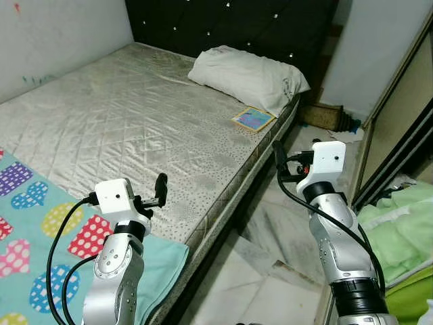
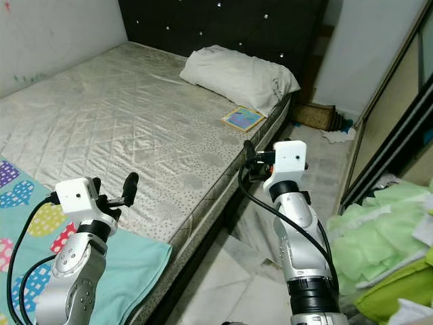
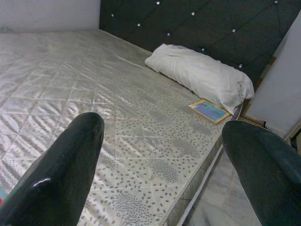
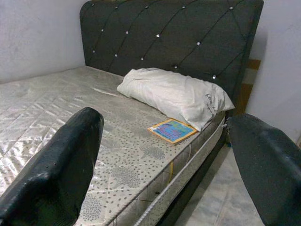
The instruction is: Clean up the room
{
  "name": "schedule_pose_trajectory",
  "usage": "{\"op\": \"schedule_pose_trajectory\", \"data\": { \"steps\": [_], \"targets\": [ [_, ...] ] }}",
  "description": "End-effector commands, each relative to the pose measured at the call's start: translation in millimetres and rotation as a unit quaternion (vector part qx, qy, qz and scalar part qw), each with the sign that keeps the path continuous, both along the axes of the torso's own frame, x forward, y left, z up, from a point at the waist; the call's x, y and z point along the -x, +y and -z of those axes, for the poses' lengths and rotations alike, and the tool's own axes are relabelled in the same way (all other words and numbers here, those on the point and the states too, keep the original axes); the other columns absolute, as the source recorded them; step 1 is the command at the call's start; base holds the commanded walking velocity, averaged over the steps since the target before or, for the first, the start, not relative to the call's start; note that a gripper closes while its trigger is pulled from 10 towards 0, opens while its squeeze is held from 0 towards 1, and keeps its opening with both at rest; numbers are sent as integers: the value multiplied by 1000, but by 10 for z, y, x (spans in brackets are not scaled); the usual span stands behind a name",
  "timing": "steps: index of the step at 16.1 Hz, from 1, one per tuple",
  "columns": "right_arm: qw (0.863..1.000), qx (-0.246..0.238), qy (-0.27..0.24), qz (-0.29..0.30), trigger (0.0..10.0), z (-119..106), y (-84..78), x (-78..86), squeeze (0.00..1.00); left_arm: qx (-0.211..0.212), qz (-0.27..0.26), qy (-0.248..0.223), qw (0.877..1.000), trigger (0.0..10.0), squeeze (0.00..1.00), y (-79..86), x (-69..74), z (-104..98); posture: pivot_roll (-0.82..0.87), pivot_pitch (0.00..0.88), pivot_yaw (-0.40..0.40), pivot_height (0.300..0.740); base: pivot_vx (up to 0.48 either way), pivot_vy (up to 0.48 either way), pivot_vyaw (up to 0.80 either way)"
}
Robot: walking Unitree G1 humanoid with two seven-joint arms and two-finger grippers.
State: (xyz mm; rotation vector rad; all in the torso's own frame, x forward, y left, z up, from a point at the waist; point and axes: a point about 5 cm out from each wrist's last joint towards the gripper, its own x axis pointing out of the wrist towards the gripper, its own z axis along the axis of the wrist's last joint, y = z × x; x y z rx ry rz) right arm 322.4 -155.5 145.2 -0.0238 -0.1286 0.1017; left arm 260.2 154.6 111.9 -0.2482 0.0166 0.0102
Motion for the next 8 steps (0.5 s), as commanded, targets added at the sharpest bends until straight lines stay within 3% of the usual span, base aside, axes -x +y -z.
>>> {"op": "schedule_pose_trajectory", "data": {
  "steps": [1, 8],
  "targets": [
    [1000, 1, -6, -1, 10000, -30, -9, -9, 0, -2, 0, -8, 1000, 10000, 0, 14, 2, -33, -124, 58, 6, 740, 0, 0, -800],
    [1000, 6, -8, -2, 10000, -36, -16, -7, 0, 6, -7, -8, 1000, 10000, 0, 21, 6, -33, -126, 61, 6, 740, 0, 0, -688]
  ]
}}
